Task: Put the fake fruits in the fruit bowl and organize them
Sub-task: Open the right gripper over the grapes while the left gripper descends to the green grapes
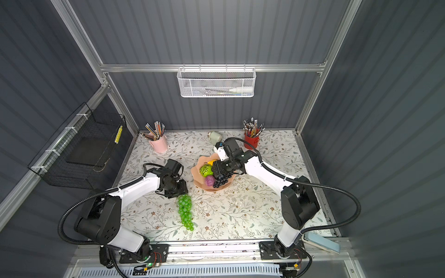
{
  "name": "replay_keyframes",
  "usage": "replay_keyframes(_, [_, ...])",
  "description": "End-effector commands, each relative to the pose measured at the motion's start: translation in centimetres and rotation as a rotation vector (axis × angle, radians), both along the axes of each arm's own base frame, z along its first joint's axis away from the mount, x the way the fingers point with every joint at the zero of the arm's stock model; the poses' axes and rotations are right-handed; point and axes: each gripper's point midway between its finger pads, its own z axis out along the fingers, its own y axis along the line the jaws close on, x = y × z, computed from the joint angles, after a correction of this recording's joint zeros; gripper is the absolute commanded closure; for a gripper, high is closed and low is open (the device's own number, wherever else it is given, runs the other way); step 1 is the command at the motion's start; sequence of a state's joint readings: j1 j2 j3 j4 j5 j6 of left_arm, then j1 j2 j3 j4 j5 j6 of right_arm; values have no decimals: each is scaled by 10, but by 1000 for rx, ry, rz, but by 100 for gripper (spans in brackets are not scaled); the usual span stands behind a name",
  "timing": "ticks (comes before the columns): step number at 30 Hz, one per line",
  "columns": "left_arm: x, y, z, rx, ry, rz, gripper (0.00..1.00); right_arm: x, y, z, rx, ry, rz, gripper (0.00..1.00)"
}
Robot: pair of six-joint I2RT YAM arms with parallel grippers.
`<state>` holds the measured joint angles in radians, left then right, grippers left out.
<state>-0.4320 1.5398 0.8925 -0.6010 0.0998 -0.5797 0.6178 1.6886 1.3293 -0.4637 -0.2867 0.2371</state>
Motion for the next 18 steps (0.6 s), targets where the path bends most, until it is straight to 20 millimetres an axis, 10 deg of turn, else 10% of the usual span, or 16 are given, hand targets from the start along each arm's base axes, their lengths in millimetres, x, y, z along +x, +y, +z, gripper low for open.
replay_keyframes(1, [0,-5,-8,-37,8,-5,50,-3,2,-11,-22,27,-4,44])
replay_keyframes(11, [-6,9,24,1,-46,8,44,-5,3,-15,-29,28,5,44])
replay_keyframes(18, [-20,21,24,24,-25,41,57,-7,5,-19,-29,33,12,44])
